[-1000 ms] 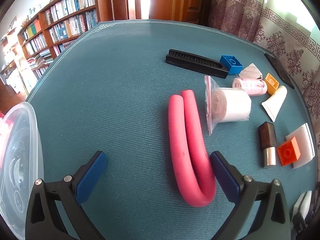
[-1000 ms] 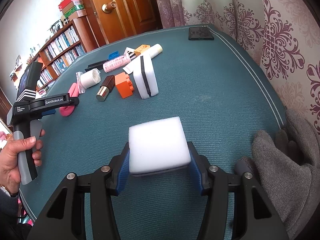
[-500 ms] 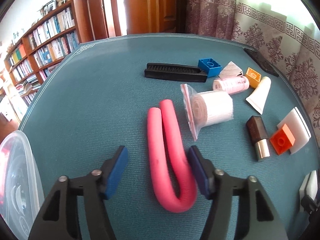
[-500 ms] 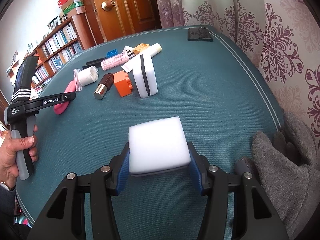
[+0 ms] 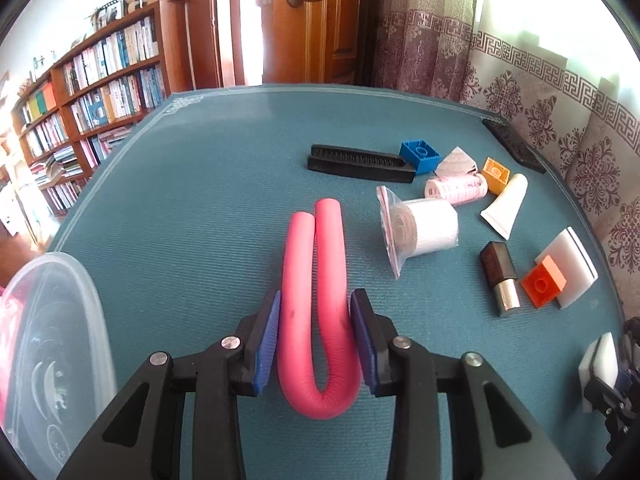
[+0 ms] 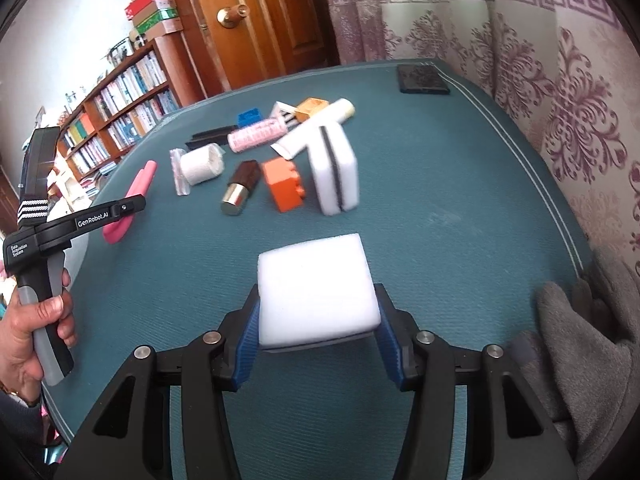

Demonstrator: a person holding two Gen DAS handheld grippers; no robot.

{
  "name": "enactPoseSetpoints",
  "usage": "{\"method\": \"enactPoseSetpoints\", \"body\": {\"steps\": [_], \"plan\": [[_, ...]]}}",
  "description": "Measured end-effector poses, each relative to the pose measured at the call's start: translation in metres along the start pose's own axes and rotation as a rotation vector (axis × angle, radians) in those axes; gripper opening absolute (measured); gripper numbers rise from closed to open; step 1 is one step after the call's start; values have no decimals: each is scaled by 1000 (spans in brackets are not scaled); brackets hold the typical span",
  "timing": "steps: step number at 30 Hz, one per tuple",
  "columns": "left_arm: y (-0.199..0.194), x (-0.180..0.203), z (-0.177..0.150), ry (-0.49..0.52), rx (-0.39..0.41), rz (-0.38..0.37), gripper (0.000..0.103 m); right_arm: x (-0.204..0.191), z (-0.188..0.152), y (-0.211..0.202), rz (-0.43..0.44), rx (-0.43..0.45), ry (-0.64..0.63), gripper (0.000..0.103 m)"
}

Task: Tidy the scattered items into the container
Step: 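Carry both items to the clear bowl and release them inside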

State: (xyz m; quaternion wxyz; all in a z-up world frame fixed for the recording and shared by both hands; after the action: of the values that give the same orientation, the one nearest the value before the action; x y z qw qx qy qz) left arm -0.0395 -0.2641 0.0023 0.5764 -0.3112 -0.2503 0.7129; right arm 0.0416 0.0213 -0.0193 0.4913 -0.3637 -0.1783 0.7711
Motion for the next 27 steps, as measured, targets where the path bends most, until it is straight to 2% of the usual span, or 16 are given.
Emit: {"method": "enactPoseSetpoints", "body": {"steps": [6,15,27], "plan": [[-16,-34,4,-43,40,44,40,-35,14,15,67,-4,-53,54],[-25,-105,-4,-124,73,168,40,-99,25,48,165,-48,-152,54],[-19,-193,-36,-223,43,304,40,-216,25,92,317,-114,-344,54]]}}
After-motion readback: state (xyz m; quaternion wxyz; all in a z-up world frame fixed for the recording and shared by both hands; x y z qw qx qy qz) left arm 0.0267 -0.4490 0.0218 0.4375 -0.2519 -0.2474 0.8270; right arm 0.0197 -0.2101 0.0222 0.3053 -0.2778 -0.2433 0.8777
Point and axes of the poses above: each gripper's, at about its wrist camera, not at the fingertips, and y roughly the way its jaws point, x to its right, z to its top, the point moved 6 cm from there along y, roughly the way its jaws point, and after that the axes turned 15 degrees about z, right-handed, at the moved point
